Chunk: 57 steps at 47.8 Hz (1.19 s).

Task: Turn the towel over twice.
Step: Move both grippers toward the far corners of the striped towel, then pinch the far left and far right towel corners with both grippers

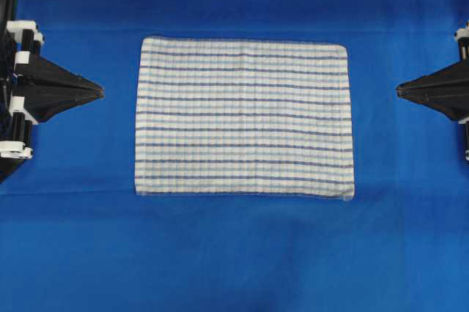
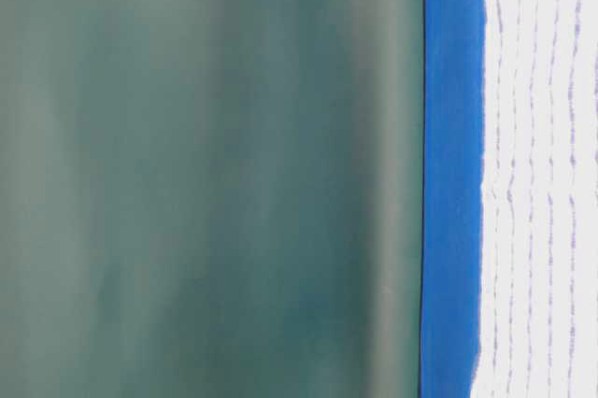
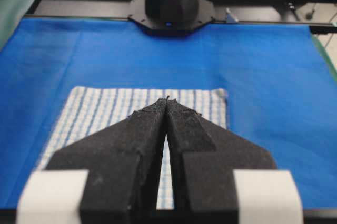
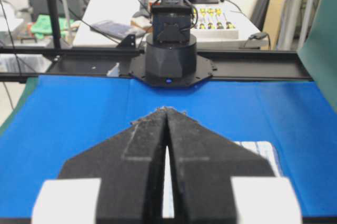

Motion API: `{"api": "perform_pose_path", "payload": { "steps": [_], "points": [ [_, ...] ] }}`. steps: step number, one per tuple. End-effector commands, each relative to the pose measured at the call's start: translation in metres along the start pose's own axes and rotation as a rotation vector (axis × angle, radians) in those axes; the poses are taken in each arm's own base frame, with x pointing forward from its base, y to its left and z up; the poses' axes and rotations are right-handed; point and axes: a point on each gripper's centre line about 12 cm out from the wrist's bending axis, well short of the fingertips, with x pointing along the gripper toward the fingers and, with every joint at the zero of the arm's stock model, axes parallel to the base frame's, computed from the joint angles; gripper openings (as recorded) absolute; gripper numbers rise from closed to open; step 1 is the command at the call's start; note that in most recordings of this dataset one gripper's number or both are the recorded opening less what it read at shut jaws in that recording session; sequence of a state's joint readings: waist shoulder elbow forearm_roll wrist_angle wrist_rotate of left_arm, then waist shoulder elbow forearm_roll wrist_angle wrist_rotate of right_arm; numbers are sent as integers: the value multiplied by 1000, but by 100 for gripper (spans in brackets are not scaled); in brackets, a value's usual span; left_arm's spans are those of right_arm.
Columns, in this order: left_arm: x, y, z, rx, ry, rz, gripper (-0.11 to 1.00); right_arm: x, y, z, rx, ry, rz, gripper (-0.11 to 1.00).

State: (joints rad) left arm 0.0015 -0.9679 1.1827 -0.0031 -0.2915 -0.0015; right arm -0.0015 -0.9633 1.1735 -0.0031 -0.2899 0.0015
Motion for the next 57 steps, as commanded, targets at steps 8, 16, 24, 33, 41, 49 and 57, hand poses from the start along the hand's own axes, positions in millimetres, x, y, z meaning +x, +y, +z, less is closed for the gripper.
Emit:
{"api": "perform_pose_path", "payload": {
  "steps": [8, 16, 24, 33, 41, 49, 57],
  "points": [
    [6, 6, 2, 21, 0, 31, 0, 9, -23, 2, 6, 64, -108, 0],
    [11, 23, -13, 21, 60, 112, 0, 16, -44, -18, 28, 178, -206, 0],
    [17, 46, -35, 15, 143, 209, 0, 22, -65, -41, 48, 273, -288, 0],
    [21, 70, -61, 11, 206, 303, 13, 31, -88, -74, 79, 406, -367, 7],
    [24, 88, -85, 3, 260, 370, 61, 33, -110, -104, 110, 510, -438, 56],
    [26, 104, -113, -3, 340, 420, 90, 35, -124, -127, 123, 566, -477, 61],
    [28, 115, -139, 15, 409, 444, 87, 39, -135, -151, 144, 635, -498, 60]
  ]
}}
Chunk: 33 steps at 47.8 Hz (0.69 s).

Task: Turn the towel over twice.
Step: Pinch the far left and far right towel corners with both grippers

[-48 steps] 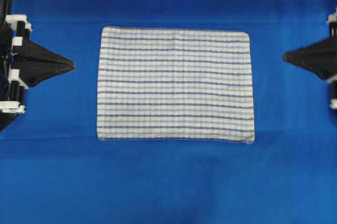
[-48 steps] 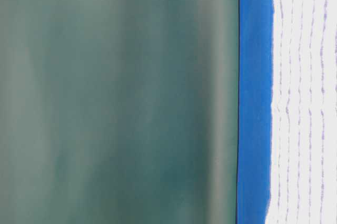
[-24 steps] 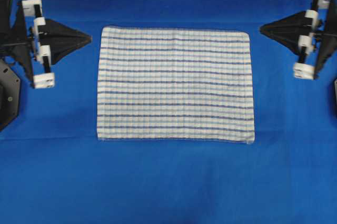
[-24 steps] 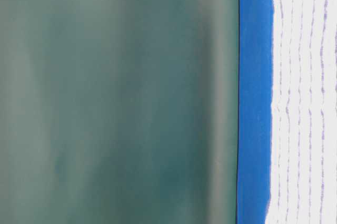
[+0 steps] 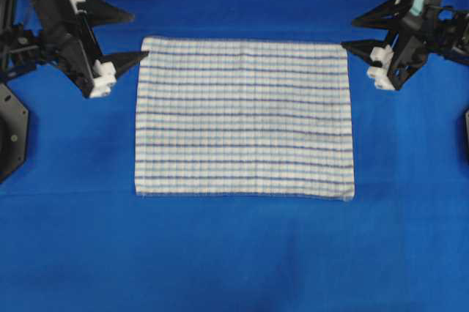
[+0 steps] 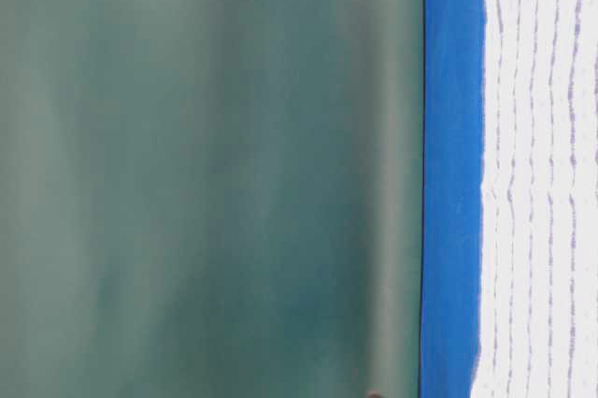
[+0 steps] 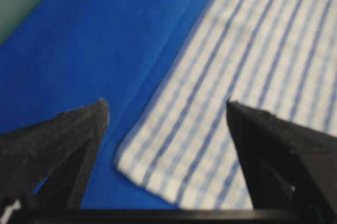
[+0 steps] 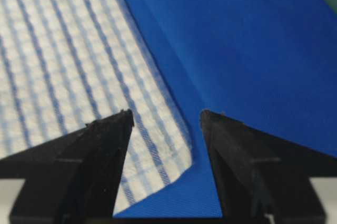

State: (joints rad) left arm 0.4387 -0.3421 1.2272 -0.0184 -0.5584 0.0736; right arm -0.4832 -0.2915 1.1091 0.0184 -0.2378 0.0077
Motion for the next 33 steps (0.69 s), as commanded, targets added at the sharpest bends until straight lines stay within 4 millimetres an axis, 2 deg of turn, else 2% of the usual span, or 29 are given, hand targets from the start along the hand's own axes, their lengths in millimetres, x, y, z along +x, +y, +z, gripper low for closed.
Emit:
{"api": "perform_pose_path", "payload": {
  "steps": [1, 13, 24, 30, 33],
  "points": [
    [8, 4, -5, 5, 3, 15, 87, 11, -3, 2, 4, 3, -10, 60],
    [30, 21, -38, -11, 87, 75, 87, 38, -14, -19, 19, 68, -41, 60],
    [53, 24, -62, -16, 164, 79, 86, 57, -18, -40, 23, 153, -49, 59],
    [61, 25, -72, -17, 204, 80, 83, 60, -18, -43, 24, 163, -49, 58],
    [61, 25, -75, -18, 221, 80, 75, 60, -18, -43, 22, 165, -49, 56]
  ]
}}
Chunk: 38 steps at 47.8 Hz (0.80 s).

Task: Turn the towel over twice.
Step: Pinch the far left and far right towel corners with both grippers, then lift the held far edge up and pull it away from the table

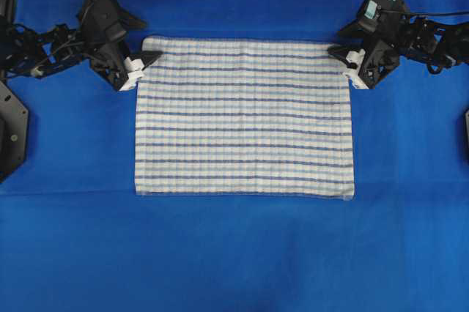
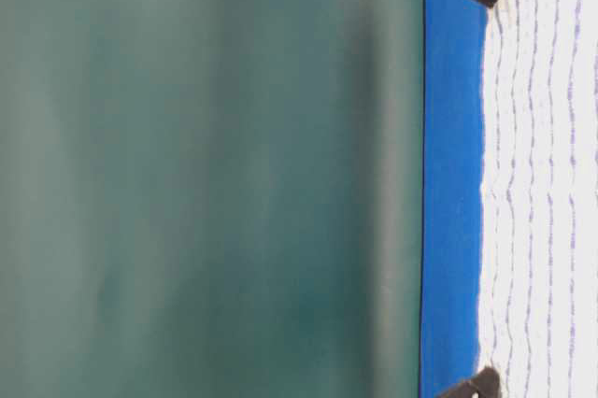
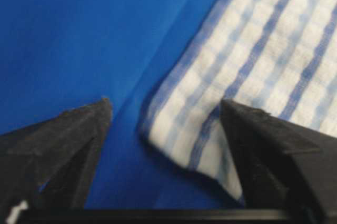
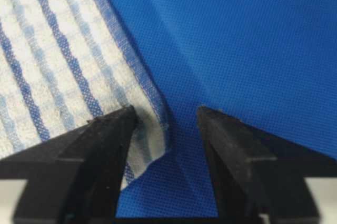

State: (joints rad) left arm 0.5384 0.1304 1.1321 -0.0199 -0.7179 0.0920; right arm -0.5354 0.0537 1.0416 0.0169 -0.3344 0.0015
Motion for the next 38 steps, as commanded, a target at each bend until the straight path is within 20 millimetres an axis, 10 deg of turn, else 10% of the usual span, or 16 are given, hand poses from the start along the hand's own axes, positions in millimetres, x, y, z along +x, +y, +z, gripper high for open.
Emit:
{"api": "perform_pose_path", "payload": {
  "steps": [1, 10, 14, 38],
  "points": [
    [2, 1, 2, 2, 2, 3, 71, 0, -1, 5, -4, -15, -3, 54],
    [3, 2, -2, 26, 36, 2, 16, 1, -1, 4, -7, -5, -3, 6],
    [3, 2, -3, 35, 49, 0, 2, 1, -1, 5, -7, -3, -3, 4],
    [-4, 20, 41, 12, -50, 51, 1, -9, -26, 41, 30, -103, -62, 4]
  ]
}}
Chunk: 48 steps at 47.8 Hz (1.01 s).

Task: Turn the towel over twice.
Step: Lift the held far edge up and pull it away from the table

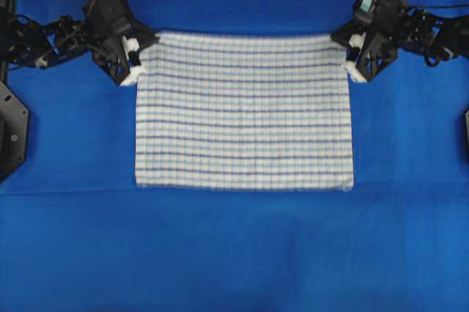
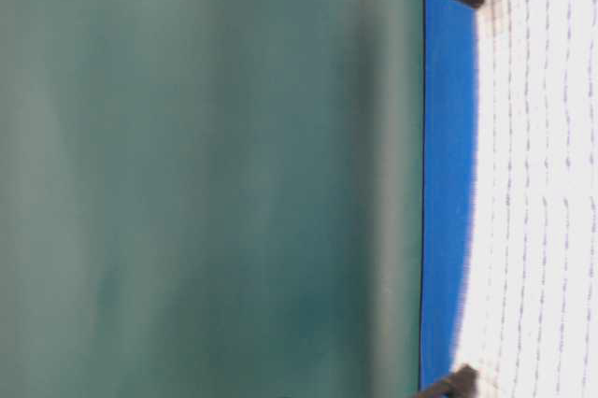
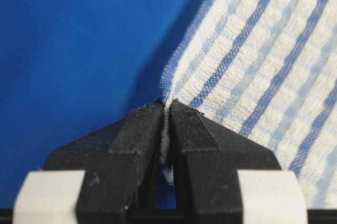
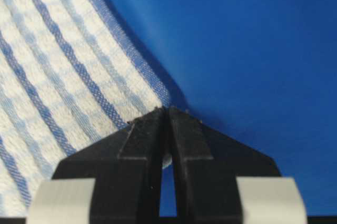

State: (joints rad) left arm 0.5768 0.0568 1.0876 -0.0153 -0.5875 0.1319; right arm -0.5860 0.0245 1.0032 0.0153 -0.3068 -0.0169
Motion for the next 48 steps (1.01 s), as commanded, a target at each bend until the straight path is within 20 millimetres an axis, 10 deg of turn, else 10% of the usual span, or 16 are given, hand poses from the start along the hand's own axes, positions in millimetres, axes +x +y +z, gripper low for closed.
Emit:
{"api": "perform_pose_path", "payload": {
  "steps": [1, 26, 48],
  "points": [
    [-5, 10, 24, -13, -75, 31, 1, -7, -14, 25, 17, -67, -33, 4],
    [-53, 50, 140, 36, -388, 155, 1, -64, -58, 144, -88, -267, -155, 4],
    [-83, 62, 177, 49, -543, 209, 1, -109, -60, 194, -140, -358, -181, 4]
  ]
}}
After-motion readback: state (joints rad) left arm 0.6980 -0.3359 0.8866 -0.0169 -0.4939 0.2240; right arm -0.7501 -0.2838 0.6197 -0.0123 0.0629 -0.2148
